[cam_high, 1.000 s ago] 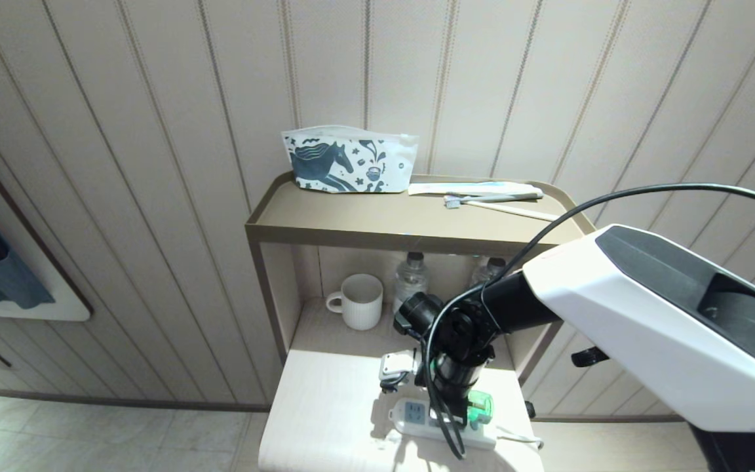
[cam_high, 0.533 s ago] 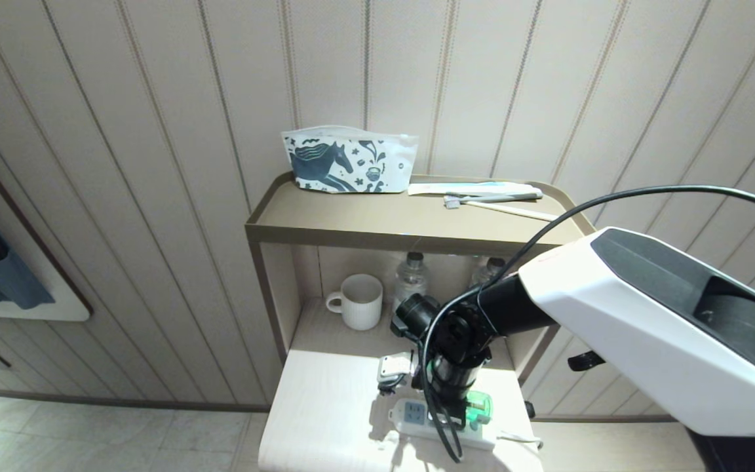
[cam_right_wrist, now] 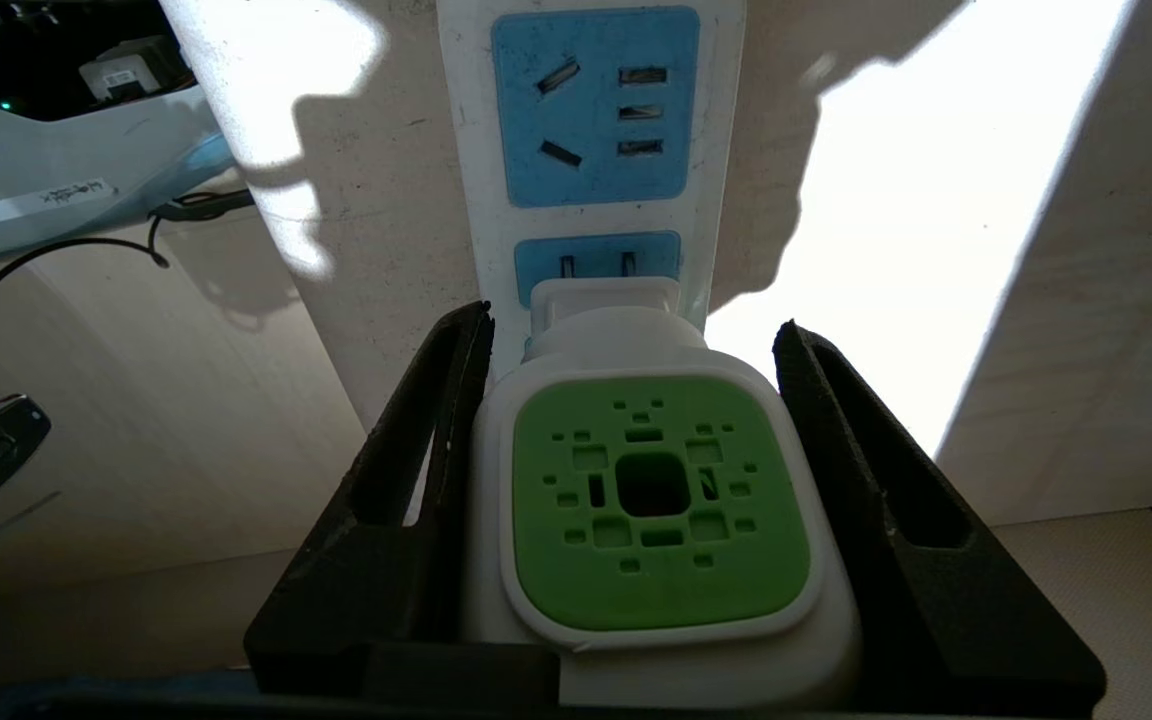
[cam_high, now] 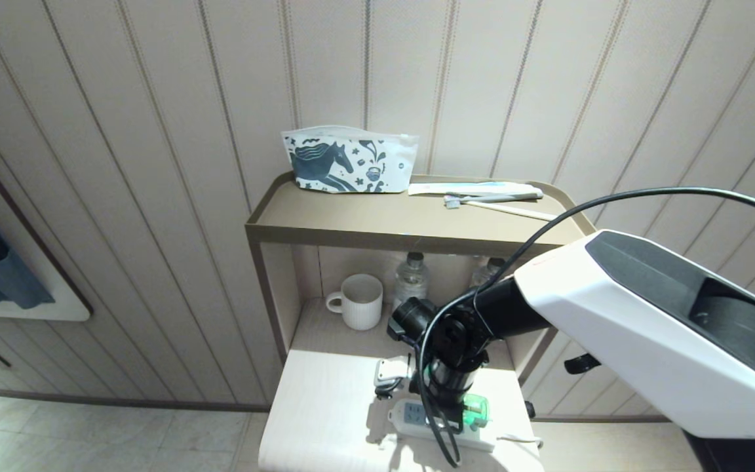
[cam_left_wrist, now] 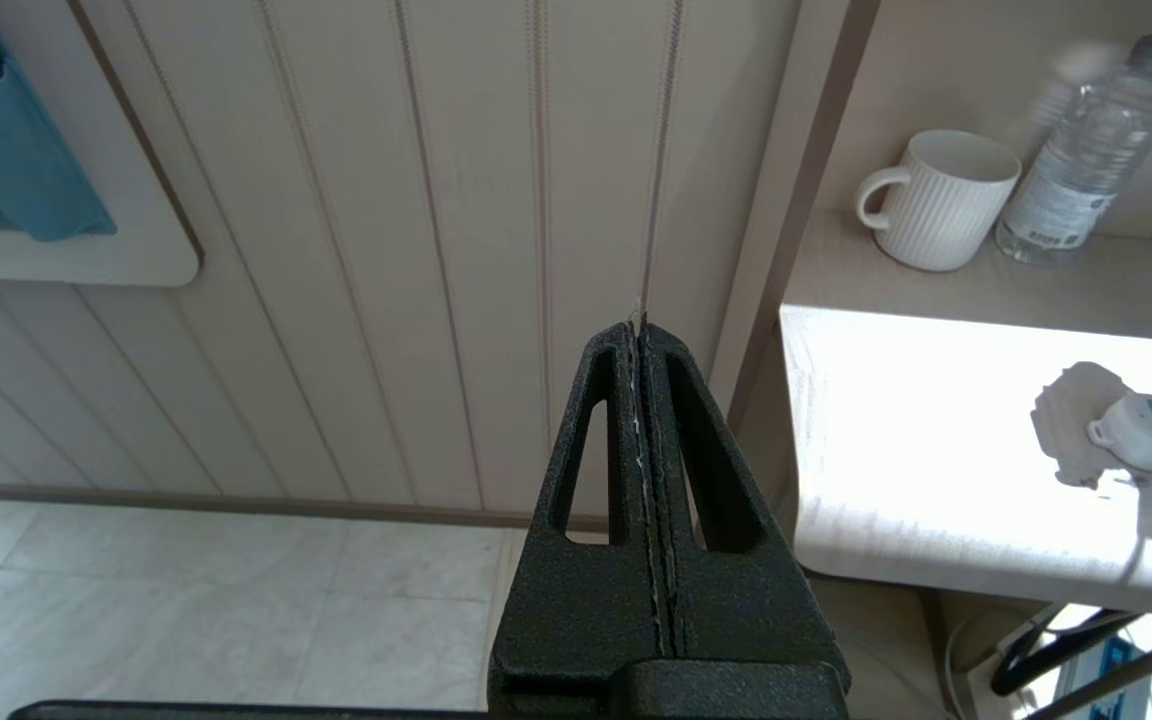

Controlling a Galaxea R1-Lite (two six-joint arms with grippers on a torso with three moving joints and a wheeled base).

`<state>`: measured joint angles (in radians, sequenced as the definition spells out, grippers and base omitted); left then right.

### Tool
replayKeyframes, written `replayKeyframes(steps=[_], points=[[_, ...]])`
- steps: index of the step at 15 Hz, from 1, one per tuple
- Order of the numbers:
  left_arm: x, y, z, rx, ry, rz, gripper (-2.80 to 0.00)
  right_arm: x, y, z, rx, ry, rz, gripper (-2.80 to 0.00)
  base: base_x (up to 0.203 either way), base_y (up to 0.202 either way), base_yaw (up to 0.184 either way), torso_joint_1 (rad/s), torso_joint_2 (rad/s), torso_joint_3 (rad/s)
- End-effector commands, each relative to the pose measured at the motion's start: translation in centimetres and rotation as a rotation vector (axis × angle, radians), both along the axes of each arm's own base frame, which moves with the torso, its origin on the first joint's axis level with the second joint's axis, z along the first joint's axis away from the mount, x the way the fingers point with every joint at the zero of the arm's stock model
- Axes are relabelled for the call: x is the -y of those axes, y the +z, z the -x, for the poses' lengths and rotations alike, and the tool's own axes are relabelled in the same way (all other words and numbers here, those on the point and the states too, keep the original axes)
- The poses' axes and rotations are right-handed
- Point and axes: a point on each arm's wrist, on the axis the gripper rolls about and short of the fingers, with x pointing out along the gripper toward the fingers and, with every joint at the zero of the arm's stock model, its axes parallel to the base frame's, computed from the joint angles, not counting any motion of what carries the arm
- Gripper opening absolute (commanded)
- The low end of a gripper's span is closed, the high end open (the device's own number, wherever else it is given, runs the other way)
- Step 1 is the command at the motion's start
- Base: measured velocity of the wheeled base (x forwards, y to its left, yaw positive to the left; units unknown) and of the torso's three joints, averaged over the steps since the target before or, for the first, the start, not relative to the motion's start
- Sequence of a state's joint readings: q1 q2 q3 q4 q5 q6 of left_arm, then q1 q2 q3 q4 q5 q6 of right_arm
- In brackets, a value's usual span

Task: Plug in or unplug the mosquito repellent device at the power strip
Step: Insert the plug into the socket

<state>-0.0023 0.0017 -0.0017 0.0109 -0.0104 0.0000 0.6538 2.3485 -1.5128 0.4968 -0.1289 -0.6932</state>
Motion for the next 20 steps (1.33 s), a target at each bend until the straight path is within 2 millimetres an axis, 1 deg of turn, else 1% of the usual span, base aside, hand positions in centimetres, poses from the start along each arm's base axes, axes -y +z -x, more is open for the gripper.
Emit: replayKeyframes(steps=[1, 4, 5, 7, 8, 11, 14, 18, 20], points=[[0.0, 0.0, 0.0, -0.001, 0.000, 0.000, -2.80, 0.0, -0.2, 0.0, -0.005, 0.004, 0.010, -2.80, 0.000, 0.000, 0.000, 0.000, 0.00, 0.000], [0.0, 0.0, 0.0, -0.001, -0.001, -0.001, -2.80, 0.0, -0.7, 0.0, -0.005, 0.002, 0.033, -2.80, 0.000, 0.000, 0.000, 0.000, 0.00, 0.000], [0.0, 0.0, 0.0, -0.003, 0.000, -0.001, -2.80, -0.4, -1.1, 0.3, -0.004, 0.010, 0.042, -2.80, 0.000, 0.000, 0.000, 0.000, 0.00, 0.000], [0.0, 0.0, 0.0, -0.001, 0.000, 0.000, -2.80, -0.6, -1.4, 0.4, -0.005, 0.002, 0.041, -2.80, 0.000, 0.000, 0.000, 0.000, 0.00, 0.000], [0.0, 0.0, 0.0, -0.002, -0.001, 0.000, -2.80, -0.7, -1.9, 0.3, -0.013, -0.015, 0.041, -2.80, 0.000, 0.000, 0.000, 0.000, 0.00, 0.000], [0.0, 0.0, 0.0, -0.002, 0.000, -0.001, -2.80, -1.7, -1.5, 0.1, 0.007, -0.012, 0.020, -2.80, 0.000, 0.000, 0.000, 0.000, 0.00, 0.000], [0.0, 0.0, 0.0, -0.003, -0.001, 0.000, -2.80, -1.3, -2.0, 0.5, -0.013, -0.030, 0.032, -2.80, 0.000, 0.000, 0.000, 0.000, 0.00, 0.000], [0.0, 0.0, 0.0, 0.000, 0.000, 0.000, -2.80, -1.1, -2.0, 0.8, -0.017, -0.067, 0.024, -2.80, 0.000, 0.000, 0.000, 0.000, 0.00, 0.000], [0.0, 0.0, 0.0, -0.001, 0.000, -0.001, -2.80, -1.0, -2.5, 0.9, -0.001, -0.078, 0.007, -2.80, 0.000, 0.000, 0.000, 0.000, 0.00, 0.000]])
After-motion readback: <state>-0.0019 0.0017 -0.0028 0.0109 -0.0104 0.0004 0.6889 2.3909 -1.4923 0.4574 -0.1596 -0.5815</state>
